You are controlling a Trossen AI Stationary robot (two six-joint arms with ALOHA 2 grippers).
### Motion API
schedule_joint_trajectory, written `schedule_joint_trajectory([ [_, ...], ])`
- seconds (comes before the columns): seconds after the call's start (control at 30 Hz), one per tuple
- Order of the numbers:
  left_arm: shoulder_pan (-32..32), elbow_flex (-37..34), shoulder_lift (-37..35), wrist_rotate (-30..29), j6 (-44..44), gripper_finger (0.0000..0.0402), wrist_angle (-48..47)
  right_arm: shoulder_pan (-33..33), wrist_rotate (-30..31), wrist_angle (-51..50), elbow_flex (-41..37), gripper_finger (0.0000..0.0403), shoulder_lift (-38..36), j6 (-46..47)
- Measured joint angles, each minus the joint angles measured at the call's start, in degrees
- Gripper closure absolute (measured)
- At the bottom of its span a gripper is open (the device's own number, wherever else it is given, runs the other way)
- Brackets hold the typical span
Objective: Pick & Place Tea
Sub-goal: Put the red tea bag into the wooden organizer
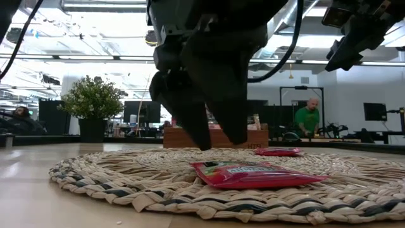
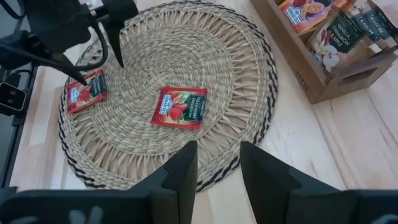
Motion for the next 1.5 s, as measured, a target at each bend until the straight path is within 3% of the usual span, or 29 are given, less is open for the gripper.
schedule_joint_trajectory([
  [0.3,0.0,0.0,1.0,-3.2,2.8,0.009,-0.5,0.0,0.0,0.0,0.0,0.029,0.0,0.0],
  [0.53,-0.7,0.0,1.0,-10.0,5.6,0.009,-3.7,0.0,0.0,0.0,0.0,0.029,0.0,-0.3],
  [0.77,-1.0,3.5,1.0,-4.3,5.4,0.009,-1.8,0.0,0.0,0.0,0.0,0.029,0.0,-0.3],
  [1.5,-4.0,5.2,5.5,-8.7,0.1,0.009,-4.2,0.0,-0.1,2.1,0.0,0.029,0.0,-0.3],
])
